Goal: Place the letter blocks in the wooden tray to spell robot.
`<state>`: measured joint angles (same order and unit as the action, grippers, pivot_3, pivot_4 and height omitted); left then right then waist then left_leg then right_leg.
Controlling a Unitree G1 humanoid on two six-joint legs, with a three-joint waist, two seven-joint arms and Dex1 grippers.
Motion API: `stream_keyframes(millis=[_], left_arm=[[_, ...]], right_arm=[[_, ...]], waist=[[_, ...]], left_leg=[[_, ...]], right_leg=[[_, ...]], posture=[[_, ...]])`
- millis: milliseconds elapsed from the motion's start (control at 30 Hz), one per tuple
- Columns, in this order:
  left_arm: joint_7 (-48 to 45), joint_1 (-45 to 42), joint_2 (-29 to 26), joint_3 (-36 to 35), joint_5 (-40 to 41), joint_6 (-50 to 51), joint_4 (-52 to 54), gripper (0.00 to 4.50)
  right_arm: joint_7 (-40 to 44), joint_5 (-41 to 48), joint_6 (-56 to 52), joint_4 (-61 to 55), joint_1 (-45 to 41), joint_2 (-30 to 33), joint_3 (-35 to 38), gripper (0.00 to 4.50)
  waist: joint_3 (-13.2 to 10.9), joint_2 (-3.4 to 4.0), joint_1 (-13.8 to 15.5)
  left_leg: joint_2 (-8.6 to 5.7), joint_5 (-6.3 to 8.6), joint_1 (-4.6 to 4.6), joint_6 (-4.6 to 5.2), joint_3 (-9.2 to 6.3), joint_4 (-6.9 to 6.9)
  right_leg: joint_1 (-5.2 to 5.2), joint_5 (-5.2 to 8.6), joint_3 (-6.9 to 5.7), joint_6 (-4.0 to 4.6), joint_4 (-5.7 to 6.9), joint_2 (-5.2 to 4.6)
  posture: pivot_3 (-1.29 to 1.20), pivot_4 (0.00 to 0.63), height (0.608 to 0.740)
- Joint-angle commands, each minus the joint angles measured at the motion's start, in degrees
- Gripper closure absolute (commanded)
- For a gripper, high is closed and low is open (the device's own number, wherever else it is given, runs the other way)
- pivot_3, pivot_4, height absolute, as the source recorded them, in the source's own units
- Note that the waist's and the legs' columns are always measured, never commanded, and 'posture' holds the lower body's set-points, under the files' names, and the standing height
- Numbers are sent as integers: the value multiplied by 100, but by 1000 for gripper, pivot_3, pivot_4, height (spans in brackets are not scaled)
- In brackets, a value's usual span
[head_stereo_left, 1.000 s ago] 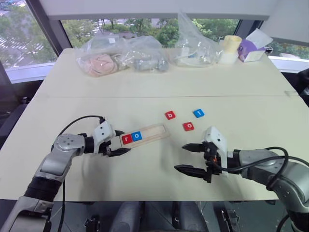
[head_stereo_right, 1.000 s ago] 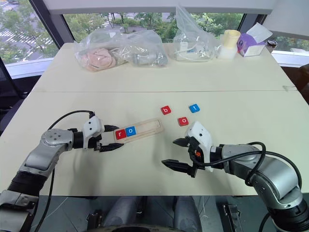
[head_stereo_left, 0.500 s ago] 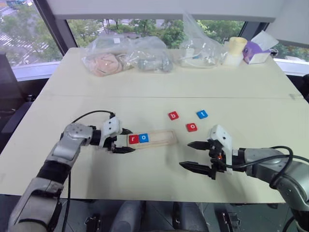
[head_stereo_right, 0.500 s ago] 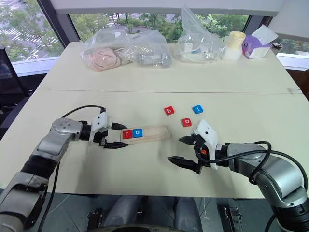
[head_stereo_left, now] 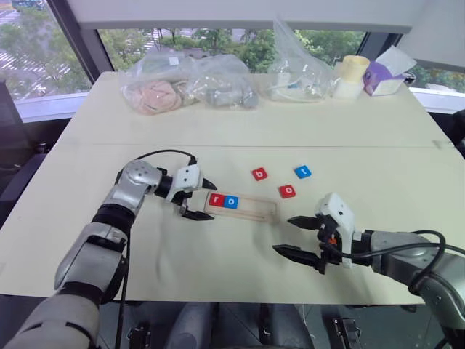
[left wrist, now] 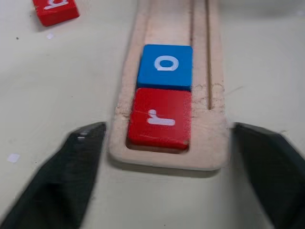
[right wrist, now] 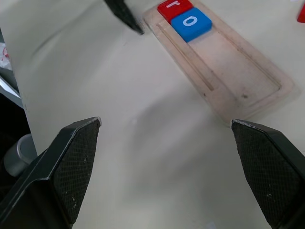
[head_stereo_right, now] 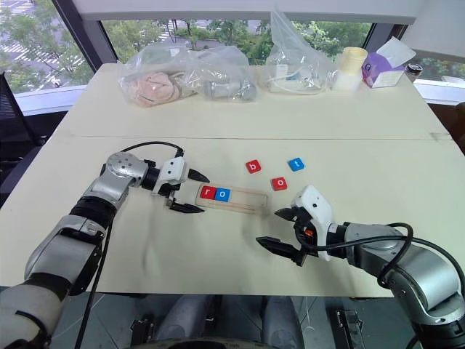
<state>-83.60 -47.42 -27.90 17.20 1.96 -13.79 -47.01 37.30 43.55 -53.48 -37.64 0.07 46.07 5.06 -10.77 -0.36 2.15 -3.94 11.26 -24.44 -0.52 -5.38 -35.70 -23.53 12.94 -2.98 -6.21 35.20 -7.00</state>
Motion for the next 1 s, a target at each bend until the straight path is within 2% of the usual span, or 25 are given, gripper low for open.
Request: stream_keyframes(millis=[33, 100, 167, 300, 367, 467, 633, 900, 1000], left_arm=[[64, 188, 4, -50, -19, 226, 284, 46], [54, 251, -55, -118, 41, 462, 535, 46], [20, 329, -273, -332, 259, 1060, 1057, 46], [-41, 679, -921, -734, 663, 2173, 2147, 46], [74, 859, -1173, -911, 740, 2435, 2443, 46], [342, 1112, -1548, -1299, 909, 2842, 2863, 46], [743, 1668, -2020, -1986, 1469, 3882, 4020, 46], [1950, 3205, -2041, -3350, 2394, 5391, 5828, 46], [2280, 3480, -1990, -3526, 2598, 5616, 6174, 0]], right_arm=[[-262, -63, 120, -13, -228, -150, 192, 0], [-450, -135, 141, 134, -422, -280, 204, 0], [-849, -472, 176, 544, -1005, -534, 23, 0], [-1615, -1006, 16, 1577, -2396, -1512, -555, 0], [-2011, -1181, -152, 2136, -2926, -2074, -659, 0], [-2302, -1743, -46, 2995, -3529, -2600, -1089, 0], [-2471, -2475, 392, 4083, -4023, -3038, -1491, 0], [-2606, -3075, 765, 4935, -4227, -3480, -1529, 0], [-2534, -3198, 844, 5119, -4271, -3611, -1543, 825]], waist=[[0, 0, -6], [0, 0, -2], [-4, -6, -19], [-11, -9, -189], [-10, -10, -227], [-10, -5, -271], [-13, -9, -315], [-13, -8, -404], [-12, -8, -423]], left_leg=[[0, 0, 0, 1, 0, -1], [3, 0, 1, 0, -2, -3], [4, 0, 1, 0, -6, -6], [24, 1, -2, -1, -20, -14], [32, 1, 0, -1, -23, -9], [36, -1, 2, -3, -18, 10], [33, -4, -1, -6, 29, 23], [41, -9, 15, -15, 57, 35], [47, -17, 18, -27, 55, 42]], right_leg=[[0, 0, 1, 0, 0, 0], [0, 0, 1, 0, 0, 0], [1, 0, 1, 2, 2, 3], [-11, -3, 8, 12, 6, 24], [-15, -9, 8, 23, 15, 32], [-36, -19, 17, 9, 38, 43], [-88, -17, 68, 6, 92, 42], [-96, -18, 112, 6, 92, 54], [-99, -20, 113, 10, 95, 62]], posture=[[0, 150, 740], [0, 150, 740], [0, 150, 740], [0, 150, 740], [0, 150, 740], [0, 150, 740], [0, 150, 740], [0, 150, 740], [0, 150, 740]])
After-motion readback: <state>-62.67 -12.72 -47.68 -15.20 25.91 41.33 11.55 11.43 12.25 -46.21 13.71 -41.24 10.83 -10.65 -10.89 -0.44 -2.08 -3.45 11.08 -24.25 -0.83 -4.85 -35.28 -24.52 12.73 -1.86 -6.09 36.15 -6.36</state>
